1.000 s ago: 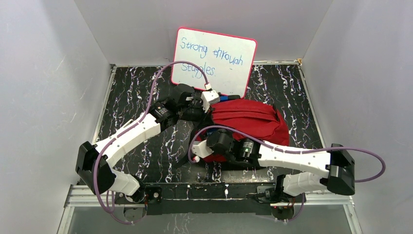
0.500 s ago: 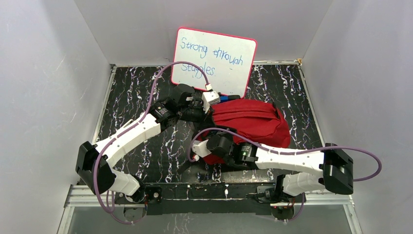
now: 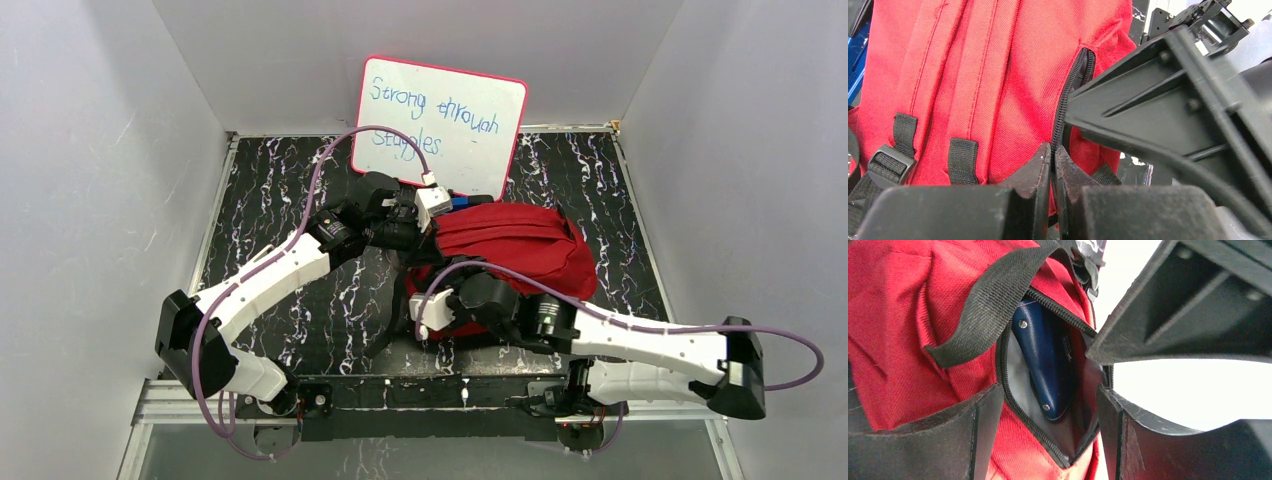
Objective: Pack the student bag
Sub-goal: Place the personal item in the student bag.
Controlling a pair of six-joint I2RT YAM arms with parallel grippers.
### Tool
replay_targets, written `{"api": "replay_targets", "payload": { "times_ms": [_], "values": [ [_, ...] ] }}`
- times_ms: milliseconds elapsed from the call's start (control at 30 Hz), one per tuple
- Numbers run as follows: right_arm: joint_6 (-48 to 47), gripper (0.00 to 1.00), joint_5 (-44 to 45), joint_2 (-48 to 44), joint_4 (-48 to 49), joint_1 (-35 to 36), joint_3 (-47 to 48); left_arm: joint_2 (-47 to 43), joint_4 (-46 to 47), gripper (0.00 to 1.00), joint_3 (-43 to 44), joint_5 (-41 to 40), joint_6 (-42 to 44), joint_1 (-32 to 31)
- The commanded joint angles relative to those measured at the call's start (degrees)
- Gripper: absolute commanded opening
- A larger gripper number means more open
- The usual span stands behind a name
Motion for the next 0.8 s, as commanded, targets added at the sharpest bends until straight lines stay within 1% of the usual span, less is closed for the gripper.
{"api": "replay_targets", "payload": {
  "times_ms": [0, 100, 200, 267, 333, 400, 433, 500, 600, 633, 700, 767],
  "values": [
    [3.3, 0.77, -8.5, -7.7, -1.3, -0.5, 4.2, -1.8, 4.2, 0.00, 1.2, 5.4, -1.3, -0.6],
    [4.6, 0.77, -12.8, -12.7, -1.9, -0.4, 4.0, -1.2, 4.4, 0.00, 0.8, 5.8, -1.7, -0.6],
    [7.2, 0.78, -14.6, -16.6, -1.1, -0.5, 3.3, -0.8, 4.9, 0.00, 0.6, 6.5, -2.2, -0.6],
    [11.8, 0.76, -13.4, -18.1, 1.1, -0.4, 2.8, -0.8, 5.2, 0.00, 0.5, 7.9, -1.8, -0.6],
    [18.1, 0.71, -10.4, -18.7, 4.2, -0.5, 2.0, -1.3, 5.8, 0.01, -0.3, 11.6, -0.4, -0.6],
    [26.5, 0.66, -6.6, -18.1, 6.1, -0.4, 1.6, -2.0, 8.1, 0.05, -1.8, 13.5, -2.0, -0.6],
    [30.8, 0.62, -3.2, -17.4, 6.1, -0.5, 1.8, -2.3, 8.9, 0.09, -2.5, 14.4, -2.6, -0.6],
    [38.5, 0.58, 2.1, -15.9, 4.9, -0.5, 3.1, -2.8, 9.4, 0.20, -4.0, 16.5, -3.3, -0.7],
    [48.0, 0.54, 4.2, -14.4, 2.5, -0.5, 5.4, -4.4, 9.3, 0.39, -6.8, 17.1, -3.9, -0.7],
    [50.9, 0.53, 4.8, -14.0, 1.8, -0.5, 5.9, -5.4, 9.3, 0.43, -8.0, 16.4, -4.2, -0.7],
    [57.6, 0.51, 5.1, -13.2, 0.0, -0.5, 7.0, -7.9, 9.6, 0.46, -10.3, 13.9, -5.6, -0.7],
    [63.7, 0.48, 4.5, -12.5, -1.7, -0.5, 7.8, -11.2, 11.8, 0.47, -13.2, 9.8, -9.0, -0.7]
  ]
}}
